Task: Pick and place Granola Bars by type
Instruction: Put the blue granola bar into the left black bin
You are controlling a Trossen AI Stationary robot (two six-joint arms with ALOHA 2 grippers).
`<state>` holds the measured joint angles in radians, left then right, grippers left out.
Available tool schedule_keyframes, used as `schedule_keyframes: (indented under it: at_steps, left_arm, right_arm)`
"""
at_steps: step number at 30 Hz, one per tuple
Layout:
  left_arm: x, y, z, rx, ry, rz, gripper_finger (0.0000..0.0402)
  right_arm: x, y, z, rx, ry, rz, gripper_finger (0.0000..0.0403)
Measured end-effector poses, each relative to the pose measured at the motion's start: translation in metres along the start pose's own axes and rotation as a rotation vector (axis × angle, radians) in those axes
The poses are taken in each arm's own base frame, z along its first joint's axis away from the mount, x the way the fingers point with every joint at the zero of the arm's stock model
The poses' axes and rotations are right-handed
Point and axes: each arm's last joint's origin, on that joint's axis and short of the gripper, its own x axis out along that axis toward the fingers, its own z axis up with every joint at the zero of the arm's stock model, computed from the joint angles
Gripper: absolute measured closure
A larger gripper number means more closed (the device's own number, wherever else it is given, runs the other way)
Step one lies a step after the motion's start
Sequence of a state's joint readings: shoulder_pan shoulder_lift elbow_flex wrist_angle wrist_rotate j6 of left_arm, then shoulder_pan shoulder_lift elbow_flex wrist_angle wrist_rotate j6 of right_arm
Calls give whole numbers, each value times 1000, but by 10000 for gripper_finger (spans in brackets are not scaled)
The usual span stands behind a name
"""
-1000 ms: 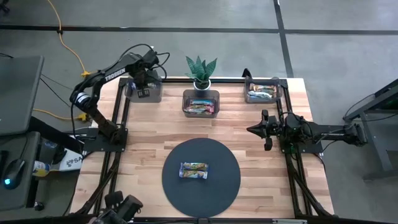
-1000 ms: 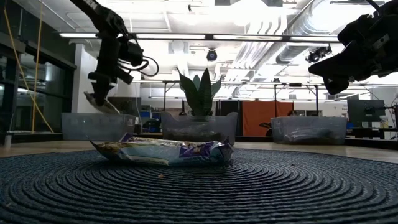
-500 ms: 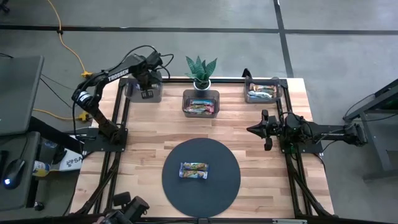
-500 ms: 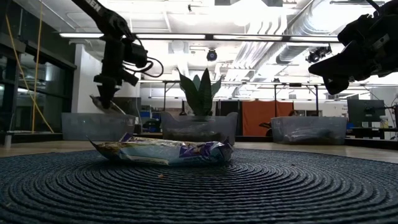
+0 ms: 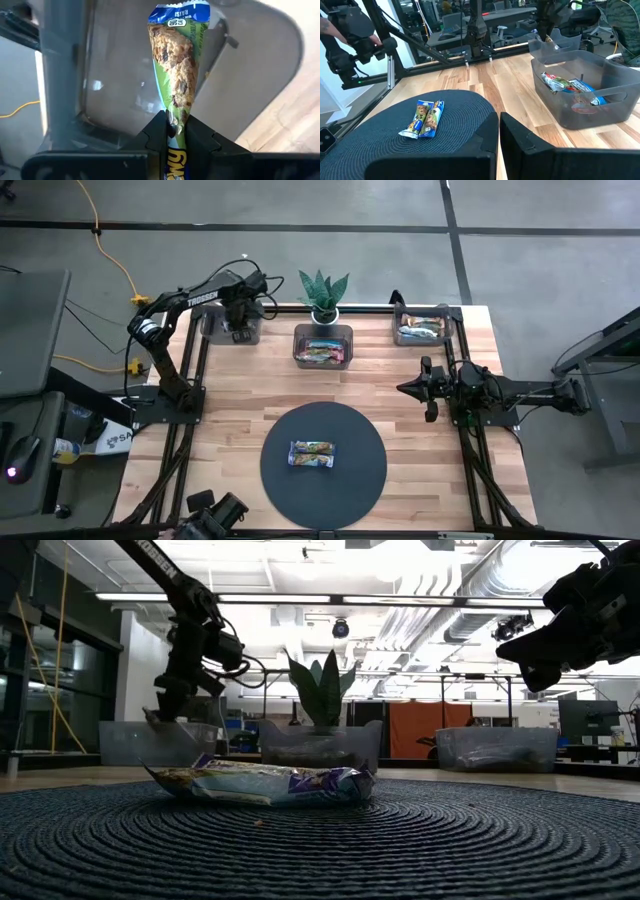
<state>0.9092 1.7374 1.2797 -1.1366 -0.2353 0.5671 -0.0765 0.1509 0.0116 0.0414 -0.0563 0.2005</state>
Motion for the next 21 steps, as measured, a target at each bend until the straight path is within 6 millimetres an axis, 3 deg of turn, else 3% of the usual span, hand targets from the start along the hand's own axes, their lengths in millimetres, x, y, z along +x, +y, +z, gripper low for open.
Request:
schedule_keyframes:
  at_steps: [13, 16, 21]
  left_arm:
    - [0, -2, 0, 2, -31, -63, 353]
    - [0, -3, -1, 5, -21, -77, 330]
    - [0, -4, -1, 5, -30, -93, 258]
  right_arm:
    - [0, 0, 0, 0, 0, 0, 402]
    - [0, 0, 0, 0, 0, 0, 402]
    - [0, 0, 0, 0, 0, 0, 402]
